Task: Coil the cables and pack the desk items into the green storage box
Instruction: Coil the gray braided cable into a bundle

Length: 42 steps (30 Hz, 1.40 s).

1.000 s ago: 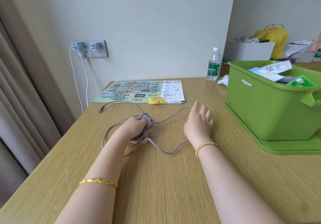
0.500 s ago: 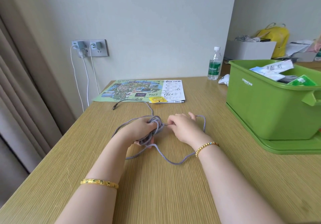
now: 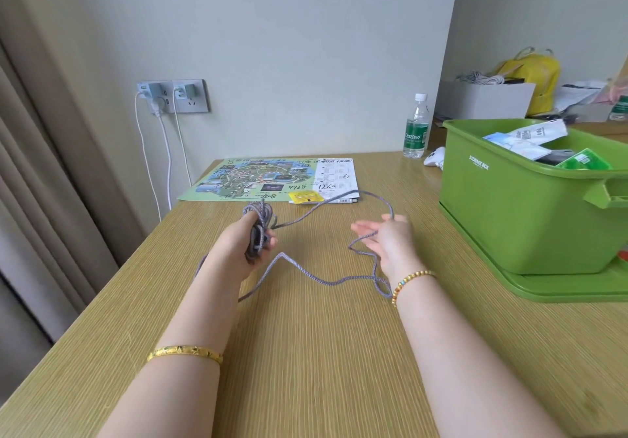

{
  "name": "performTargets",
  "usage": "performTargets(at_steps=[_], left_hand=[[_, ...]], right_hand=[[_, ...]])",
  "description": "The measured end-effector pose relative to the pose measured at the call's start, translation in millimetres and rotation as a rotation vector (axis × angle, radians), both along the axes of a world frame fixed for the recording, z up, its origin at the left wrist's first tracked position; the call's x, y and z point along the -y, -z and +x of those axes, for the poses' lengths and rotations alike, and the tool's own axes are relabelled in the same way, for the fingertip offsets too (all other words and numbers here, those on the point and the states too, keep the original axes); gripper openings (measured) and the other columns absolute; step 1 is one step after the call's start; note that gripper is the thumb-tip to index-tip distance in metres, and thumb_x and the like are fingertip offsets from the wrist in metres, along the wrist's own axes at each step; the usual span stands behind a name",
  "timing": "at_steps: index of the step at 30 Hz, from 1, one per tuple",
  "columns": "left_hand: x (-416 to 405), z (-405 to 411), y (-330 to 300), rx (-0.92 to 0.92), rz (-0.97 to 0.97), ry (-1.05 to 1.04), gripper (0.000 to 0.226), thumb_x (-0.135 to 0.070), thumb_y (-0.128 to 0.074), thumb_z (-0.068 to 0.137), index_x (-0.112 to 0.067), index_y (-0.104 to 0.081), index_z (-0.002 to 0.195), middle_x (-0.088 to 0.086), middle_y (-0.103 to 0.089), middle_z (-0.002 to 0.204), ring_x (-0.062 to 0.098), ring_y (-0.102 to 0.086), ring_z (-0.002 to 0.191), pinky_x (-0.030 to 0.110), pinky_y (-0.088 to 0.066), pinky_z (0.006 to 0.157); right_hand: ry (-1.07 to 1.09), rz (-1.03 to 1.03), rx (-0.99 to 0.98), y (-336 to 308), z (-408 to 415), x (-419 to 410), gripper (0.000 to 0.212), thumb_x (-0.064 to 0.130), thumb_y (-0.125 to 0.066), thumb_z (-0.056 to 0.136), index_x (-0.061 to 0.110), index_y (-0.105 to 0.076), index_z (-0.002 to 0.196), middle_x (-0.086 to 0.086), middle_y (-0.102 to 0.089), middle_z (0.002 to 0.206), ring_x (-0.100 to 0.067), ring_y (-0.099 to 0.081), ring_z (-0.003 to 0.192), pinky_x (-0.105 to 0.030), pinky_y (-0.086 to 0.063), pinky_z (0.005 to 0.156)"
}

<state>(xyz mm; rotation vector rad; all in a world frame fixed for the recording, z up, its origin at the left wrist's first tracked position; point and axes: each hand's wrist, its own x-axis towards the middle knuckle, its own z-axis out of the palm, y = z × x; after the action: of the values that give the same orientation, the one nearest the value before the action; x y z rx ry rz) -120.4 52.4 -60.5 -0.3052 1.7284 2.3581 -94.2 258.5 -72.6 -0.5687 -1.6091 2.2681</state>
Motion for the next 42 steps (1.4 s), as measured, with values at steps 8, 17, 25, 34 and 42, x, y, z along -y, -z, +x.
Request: performTargets(at_steps=[8,17,25,34,42], left_hand=[[-16.5,7.2,7.7,-0.184,-0.687,0.407,0.014,-0.027,-0.038,0.097,-0.028,-0.045,0.109,0.004,-0.06,0.046,0.016,-0.056,0.038,0.02,-0.042,0.045],[-18.7,12.0,3.0,-0.198,-0.844,0.485,0.023,-0.028,-0.038,0.097,-0.012,-0.05,0.086,0.002,-0.06,0.047,0.015,-0.057,0.036,0.013,-0.038,0.036],[-3.4,-4.0,9.8,-0.142,-0.52,0.139,0.013,-0.024,-0.036,0.096,-0.017,-0.047,0.094,0.009,-0.061,0.057,0.016,-0.058,0.035,0.015,-0.035,0.034],[-0.4,-8.5,8.1,-0.102,-0.194,-0.08,0.009,-0.016,-0.034,0.095,-0.014,-0.042,0.093,0.004,-0.056,0.05,0.014,-0.05,0.031,0.013,-0.034,0.039],[-2.6,-5.7,6.7,-0.162,-0.522,0.077,0.018,-0.019,-0.037,0.093,-0.01,-0.048,0.082,0.007,-0.058,0.044,0.017,-0.051,0.03,0.014,-0.037,0.038]], right_hand=[[0.269,1.546,0.031,2.2,10.1,15.2,0.089,-0.005,-0.057,0.076,0.016,-0.009,0.148,-0.013,0.001,0.156,-0.03,-0.001,0.144,-0.047,-0.007,0.115],[-0.206,1.912,-0.171,10.4,1.9,24.3,0.021,0.024,-0.057,0.088,0.028,-0.065,0.108,0.004,-0.059,0.112,-0.021,-0.034,0.125,-0.045,0.029,0.102],[-0.37,0.934,-0.173,-1.2,5.1,22.8,0.029,0.022,-0.037,0.099,0.024,-0.052,0.074,0.003,-0.061,0.083,-0.01,-0.052,0.071,-0.025,-0.037,0.067],[-0.421,-0.185,-0.245,-9.0,4.5,9.3,0.036,0.026,-0.026,0.102,0.023,-0.042,0.071,0.002,-0.072,0.087,-0.011,-0.065,0.088,-0.05,-0.027,0.104],[-0.663,-0.315,-0.375,-12.6,8.9,10.1,0.031,0.023,-0.03,0.101,0.019,-0.043,0.073,0.003,-0.071,0.077,-0.007,-0.066,0.071,-0.051,-0.04,0.095]])
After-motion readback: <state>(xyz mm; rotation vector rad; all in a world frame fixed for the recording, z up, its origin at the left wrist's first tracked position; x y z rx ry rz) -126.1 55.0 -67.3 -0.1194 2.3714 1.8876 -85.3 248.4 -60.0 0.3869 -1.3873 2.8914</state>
